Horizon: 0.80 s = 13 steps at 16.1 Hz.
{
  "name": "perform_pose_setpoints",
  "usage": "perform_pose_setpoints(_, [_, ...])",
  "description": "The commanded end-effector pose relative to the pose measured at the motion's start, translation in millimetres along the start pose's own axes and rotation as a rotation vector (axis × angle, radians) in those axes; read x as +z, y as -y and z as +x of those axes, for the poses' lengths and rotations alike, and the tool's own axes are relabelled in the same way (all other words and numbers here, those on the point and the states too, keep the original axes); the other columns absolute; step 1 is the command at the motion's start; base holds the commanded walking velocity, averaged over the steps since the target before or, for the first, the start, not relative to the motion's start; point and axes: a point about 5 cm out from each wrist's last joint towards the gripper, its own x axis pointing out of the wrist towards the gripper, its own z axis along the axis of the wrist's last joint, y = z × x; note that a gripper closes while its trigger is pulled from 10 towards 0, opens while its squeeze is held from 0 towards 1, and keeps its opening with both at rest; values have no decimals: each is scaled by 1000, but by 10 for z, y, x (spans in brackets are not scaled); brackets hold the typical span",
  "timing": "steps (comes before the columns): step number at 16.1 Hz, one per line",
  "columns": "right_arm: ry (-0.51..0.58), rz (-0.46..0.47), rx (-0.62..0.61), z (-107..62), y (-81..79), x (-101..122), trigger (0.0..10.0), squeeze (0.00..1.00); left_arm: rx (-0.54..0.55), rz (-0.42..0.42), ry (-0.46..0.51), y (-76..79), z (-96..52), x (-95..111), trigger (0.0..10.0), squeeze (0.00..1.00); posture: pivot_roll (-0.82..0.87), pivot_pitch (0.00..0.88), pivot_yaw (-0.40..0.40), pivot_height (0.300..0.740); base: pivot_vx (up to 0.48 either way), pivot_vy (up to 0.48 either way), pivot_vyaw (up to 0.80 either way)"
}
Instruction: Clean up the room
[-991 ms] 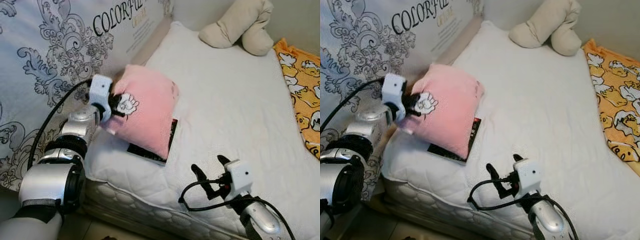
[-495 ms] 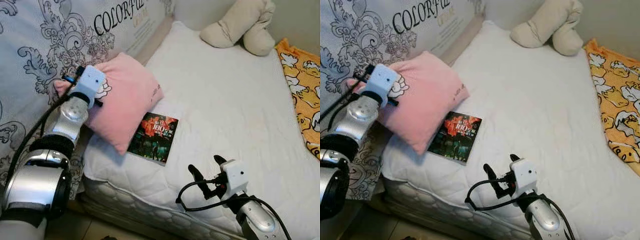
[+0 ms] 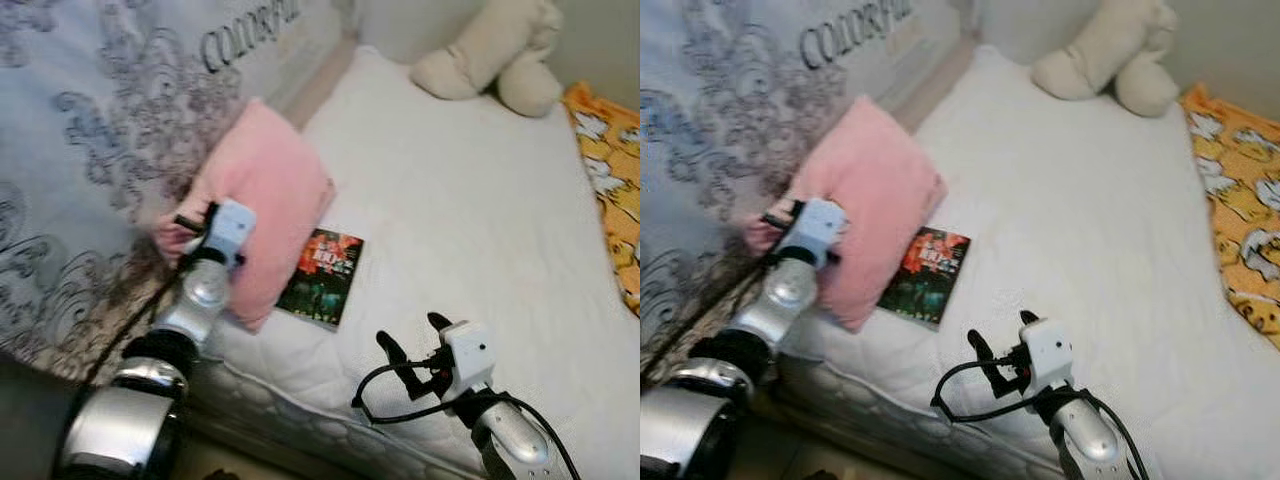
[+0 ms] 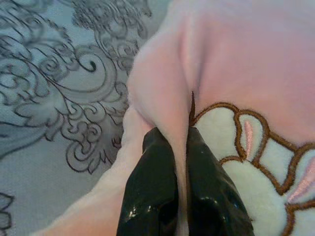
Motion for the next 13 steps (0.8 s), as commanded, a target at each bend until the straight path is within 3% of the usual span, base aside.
perform_pose_setpoints(1, [-13, -23, -8, -18, 49, -23, 10000, 0, -49, -9, -12, 163, -55, -6, 0, 0, -17, 0, -79, 740, 0, 0, 0])
perform_pose_setpoints(2, [-13, -25, -8, -20, 53, -24, 10000, 0, -35, -7, -15, 135, -34, 9, 0, 0, -18, 0, -80, 740, 0, 0, 0])
perform_pose_setpoints(4, [-13, -28, -7, -17, 56, -26, 10000, 0, -6, -12, 4, 30, 28, 73, 10000, 0, -17, 0, -80, 740, 0, 0, 0])
perform_pose_setpoints(5, [-13, -28, -7, -17, 59, -25, 10000, 0, 9, -10, 13, -9, 48, 99, 10000, 0, -17, 0, -80, 740, 0, 0, 0])
perform_pose_setpoints(6, [-11, -30, -8, -12, 66, -21, 10000, 0, 105, 13, 73, -191, 114, 242, 10000, 957, -15, 0, -77, 740, 0, 0, 0])
perform_pose_setpoints(7, [-10, -30, -9, -11, 67, -21, 10000, 0, 134, 15, 99, -252, 132, 303, 10000, 1000, -15, 0, -77, 740, 0, 0, 0])
perform_pose_setpoints(11, [-12, -24, -12, -17, 59, -41, 10000, 0, 253, 9, 229, -555, 130, 554, 10000, 1000, -8, 0, -74, 740, 0, 0, 0])
perform_pose_setpoints(13, [-13, -23, -14, -21, 64, -48, 10000, 0, 211, -1, 227, -518, 77, 533, 10000, 1000, -4, 0, -73, 740, 0, 0, 0])
